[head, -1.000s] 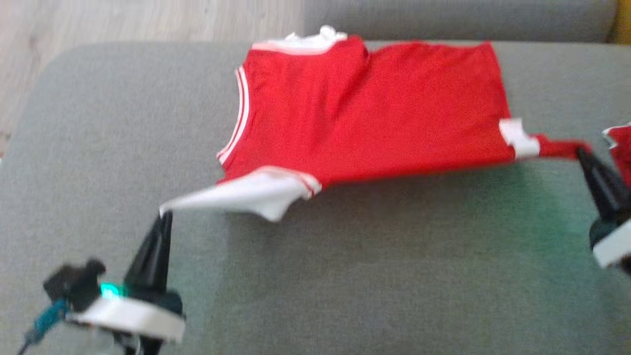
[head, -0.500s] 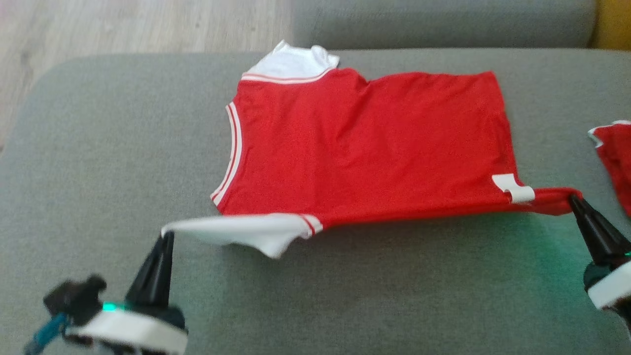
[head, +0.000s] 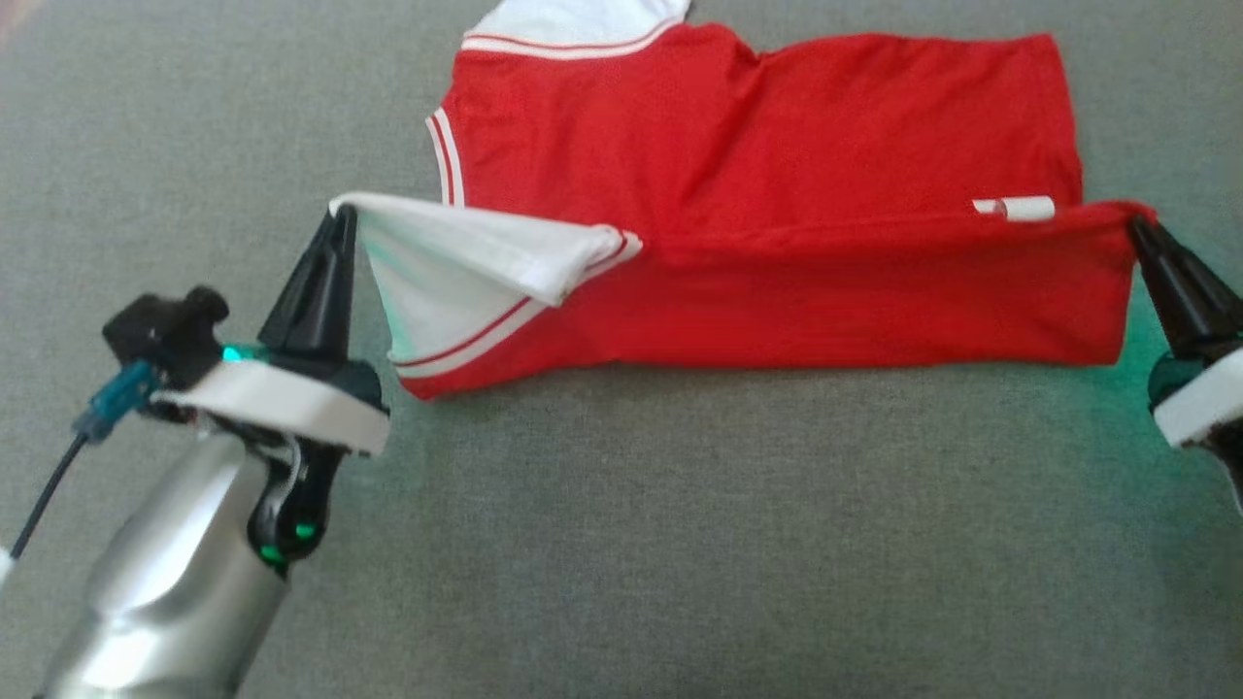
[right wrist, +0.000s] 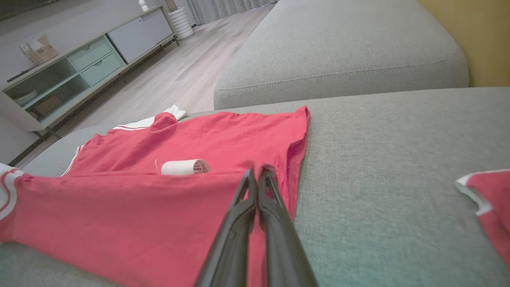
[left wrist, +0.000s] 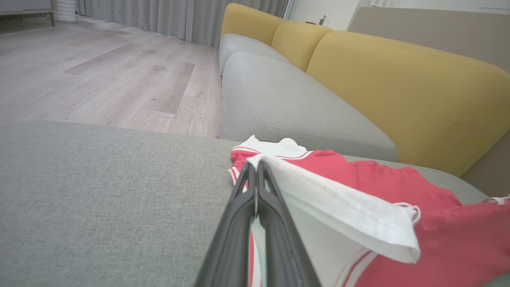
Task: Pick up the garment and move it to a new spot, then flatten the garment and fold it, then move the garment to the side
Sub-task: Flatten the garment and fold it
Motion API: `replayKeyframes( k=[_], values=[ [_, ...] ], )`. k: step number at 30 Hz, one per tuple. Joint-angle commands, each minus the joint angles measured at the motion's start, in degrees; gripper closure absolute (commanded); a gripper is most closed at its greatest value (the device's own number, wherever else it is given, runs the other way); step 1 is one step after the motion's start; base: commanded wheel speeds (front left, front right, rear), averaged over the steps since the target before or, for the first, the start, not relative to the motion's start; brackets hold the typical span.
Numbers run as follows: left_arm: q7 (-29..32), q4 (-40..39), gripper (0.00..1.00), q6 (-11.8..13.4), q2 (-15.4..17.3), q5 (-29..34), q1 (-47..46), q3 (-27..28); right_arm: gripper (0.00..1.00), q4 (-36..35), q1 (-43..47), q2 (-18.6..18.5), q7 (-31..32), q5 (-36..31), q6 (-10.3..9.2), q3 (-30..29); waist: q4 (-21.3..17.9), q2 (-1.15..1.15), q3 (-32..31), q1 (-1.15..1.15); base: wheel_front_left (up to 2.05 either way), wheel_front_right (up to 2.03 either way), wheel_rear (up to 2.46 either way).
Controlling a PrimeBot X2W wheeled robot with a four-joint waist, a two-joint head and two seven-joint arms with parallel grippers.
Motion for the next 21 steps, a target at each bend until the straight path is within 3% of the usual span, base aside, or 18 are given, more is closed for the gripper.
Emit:
replayKeyframes(
  k=[1, 3, 4, 5, 6, 13, 21],
  values=[
    [-0.9, 0.2, 1.0, -0.6, 1.2, 0.7, -3.1, 1.8, 1.0, -0.3, -0.8, -1.5, -0.1, -0.2, 0.19, 0.6, -0.1, 0.0, 1.2, -0.02, 0.0, 0.0, 0.0],
    [-1.6, 2.9, 1.0, -1.1, 0.5, 1.4, -4.6, 1.7, 1.0, 0.7, -2.4, -1.0, -0.1, -0.2, 0.19, 1.7, -0.3, 0.0, 1.8, -0.02, 0.0, 0.0, 0.0],
    [-2.0, 4.0, 0.8, -1.3, 0.1, 1.7, -5.1, 1.6, 0.84, 1.2, -3.1, -0.8, -0.1, -0.2, 0.19, 2.2, -0.4, 0.0, 1.9, -0.02, 0.0, 0.0, 0.0],
    [-2.4, 5.1, 0.51, -1.5, -0.3, 1.9, -5.5, 1.6, 0.59, 1.7, -3.6, -0.6, -0.2, -0.1, 0.19, 2.8, -0.5, 0.0, 2.0, -0.02, 0.0, 0.0, 0.0],
    [-2.7, 6.1, 0.0, -1.8, -0.8, 2.2, -5.8, 1.7, 0.0, 2.0, -4.2, -0.5, -0.3, -0.3, 0.19, 3.5, -0.5, 0.0, 2.1, -0.02, 0.0, 0.0, 0.0],
    [-3.8, 7.3, 0.0, -1.8, -3.3, 6.6, -4.8, 4.4, 0.0, 4.3, -4.7, 0.0, -3.6, -0.9, 0.19, 4.1, -0.5, 0.0, 0.5, -0.02, 0.0, 0.0, 0.0],
    [-3.9, 2.0, 0.0, 1.4, -8.8, 15.2, 9.8, 11.5, 0.0, 3.0, 0.1, 2.2, -4.9, -1.6, 0.19, 0.2, -1.2, 0.0, -3.8, -0.02, 0.0, 0.0, 0.0]
  ],
)
